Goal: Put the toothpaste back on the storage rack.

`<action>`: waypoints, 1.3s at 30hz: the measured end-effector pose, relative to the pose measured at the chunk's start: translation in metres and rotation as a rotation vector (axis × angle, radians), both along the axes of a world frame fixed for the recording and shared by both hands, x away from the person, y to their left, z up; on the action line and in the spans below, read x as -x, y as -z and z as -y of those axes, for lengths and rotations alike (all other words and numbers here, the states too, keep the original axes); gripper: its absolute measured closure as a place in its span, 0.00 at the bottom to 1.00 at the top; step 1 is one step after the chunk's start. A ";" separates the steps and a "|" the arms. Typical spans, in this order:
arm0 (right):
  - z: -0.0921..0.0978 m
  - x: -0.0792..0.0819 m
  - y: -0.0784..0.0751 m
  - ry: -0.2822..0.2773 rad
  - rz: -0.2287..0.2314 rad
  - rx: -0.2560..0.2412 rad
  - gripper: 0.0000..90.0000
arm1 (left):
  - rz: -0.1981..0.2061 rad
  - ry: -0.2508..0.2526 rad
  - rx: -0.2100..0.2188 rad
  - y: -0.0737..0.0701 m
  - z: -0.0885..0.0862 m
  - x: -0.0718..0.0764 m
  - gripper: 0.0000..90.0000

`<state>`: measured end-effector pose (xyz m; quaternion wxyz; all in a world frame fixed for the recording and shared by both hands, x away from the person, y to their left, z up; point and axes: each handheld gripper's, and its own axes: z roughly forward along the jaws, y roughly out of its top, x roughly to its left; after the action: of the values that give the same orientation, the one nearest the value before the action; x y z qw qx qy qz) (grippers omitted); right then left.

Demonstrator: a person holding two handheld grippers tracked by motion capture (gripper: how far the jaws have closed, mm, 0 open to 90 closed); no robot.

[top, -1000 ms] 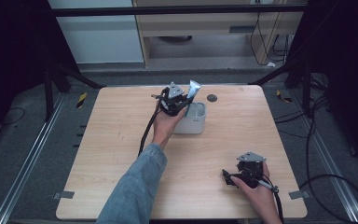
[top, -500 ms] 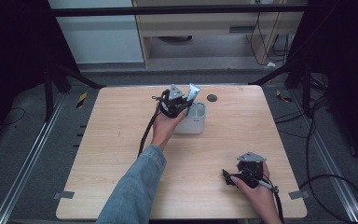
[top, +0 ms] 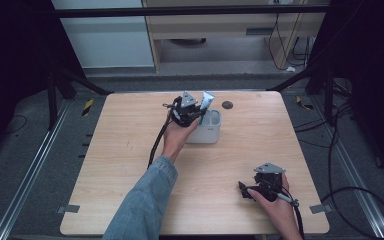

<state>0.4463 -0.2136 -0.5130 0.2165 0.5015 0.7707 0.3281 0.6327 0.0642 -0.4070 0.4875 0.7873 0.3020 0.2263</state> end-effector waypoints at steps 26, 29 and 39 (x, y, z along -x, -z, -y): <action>0.000 0.000 0.000 -0.002 0.001 0.001 0.01 | -0.039 0.010 -0.040 0.002 0.005 0.000 0.86; 0.000 0.000 0.000 -0.002 0.000 0.001 0.01 | -0.042 0.009 -0.045 0.002 0.006 0.000 0.86; 0.000 0.000 0.000 -0.002 0.002 0.001 0.01 | -0.074 0.001 -0.053 -0.001 0.008 -0.003 0.86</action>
<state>0.4464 -0.2137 -0.5131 0.2171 0.5002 0.7711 0.3287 0.6358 0.0558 -0.4058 0.4550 0.8080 0.3133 0.2048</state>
